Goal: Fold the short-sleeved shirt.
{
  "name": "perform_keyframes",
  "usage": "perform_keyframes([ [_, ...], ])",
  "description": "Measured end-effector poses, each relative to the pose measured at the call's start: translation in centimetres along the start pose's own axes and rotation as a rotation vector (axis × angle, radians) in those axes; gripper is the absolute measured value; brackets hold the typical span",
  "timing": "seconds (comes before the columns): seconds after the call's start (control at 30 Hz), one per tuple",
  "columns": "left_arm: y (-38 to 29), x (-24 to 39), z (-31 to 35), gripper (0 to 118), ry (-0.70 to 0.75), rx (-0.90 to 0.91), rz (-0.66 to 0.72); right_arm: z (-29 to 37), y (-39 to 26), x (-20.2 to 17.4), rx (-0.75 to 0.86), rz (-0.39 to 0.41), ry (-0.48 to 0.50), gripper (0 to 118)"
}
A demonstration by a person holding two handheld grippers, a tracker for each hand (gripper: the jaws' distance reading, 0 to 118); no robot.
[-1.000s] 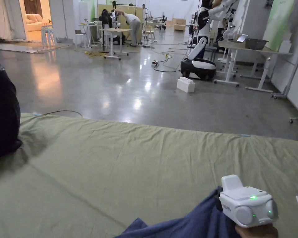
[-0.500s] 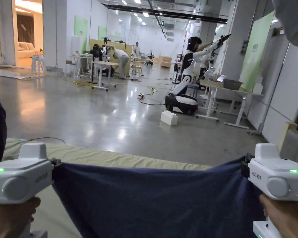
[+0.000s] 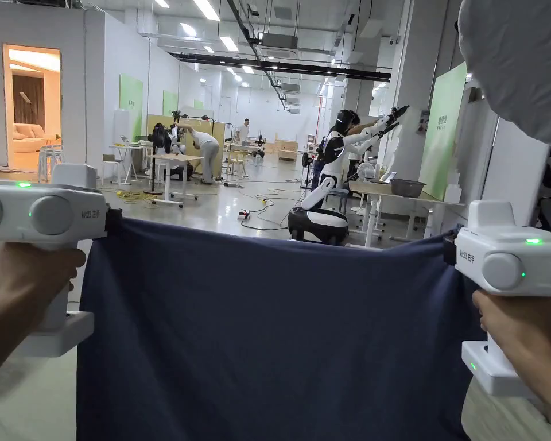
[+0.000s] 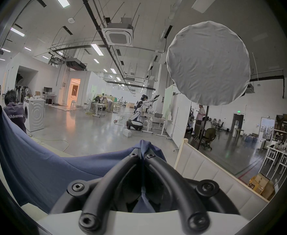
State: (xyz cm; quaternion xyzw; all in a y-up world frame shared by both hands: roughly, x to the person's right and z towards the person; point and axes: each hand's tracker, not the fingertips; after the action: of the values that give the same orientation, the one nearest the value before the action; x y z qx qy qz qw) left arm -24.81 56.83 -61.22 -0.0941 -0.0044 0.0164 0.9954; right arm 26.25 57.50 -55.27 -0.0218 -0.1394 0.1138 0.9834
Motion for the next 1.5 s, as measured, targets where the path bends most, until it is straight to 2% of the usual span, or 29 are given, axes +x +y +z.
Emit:
perform_keyframes([
  [0.33,3.4,0.2,-5.1,8,0.037,0.016,-0.036,-6.6,4.6,-1.3,0.052,0.002,-0.02,2],
  [0.5,4.2,0.9,-7.1,8,0.035,0.029,-0.066,-7.5,5.7,-1.5,0.094,-0.015,-0.035,2],
  [0.8,2.7,1.4,-9.0,8,0.047,0.039,-0.093,-7.2,2.7,-2.0,0.074,0.011,-0.038,2],
  [0.9,0.5,1.0,-8.6,8,0.046,0.024,-0.096,-6.0,0.1,-2.4,0.045,0.045,-0.029,2],
  [1.1,-5.9,-0.1,-5.2,8,0.025,-0.007,-0.094,-2.8,-6.0,-2.1,-0.019,0.039,0.0,2],
  [1.33,-13.1,-1.8,1.8,8,-0.002,-0.053,-0.054,5.8,-10.4,-2.0,-0.043,0.092,0.036,2],
  [1.5,-18.3,-3.4,7.6,8,-0.014,-0.086,-0.036,12.8,-14.0,-1.9,-0.092,0.085,0.073,2],
])
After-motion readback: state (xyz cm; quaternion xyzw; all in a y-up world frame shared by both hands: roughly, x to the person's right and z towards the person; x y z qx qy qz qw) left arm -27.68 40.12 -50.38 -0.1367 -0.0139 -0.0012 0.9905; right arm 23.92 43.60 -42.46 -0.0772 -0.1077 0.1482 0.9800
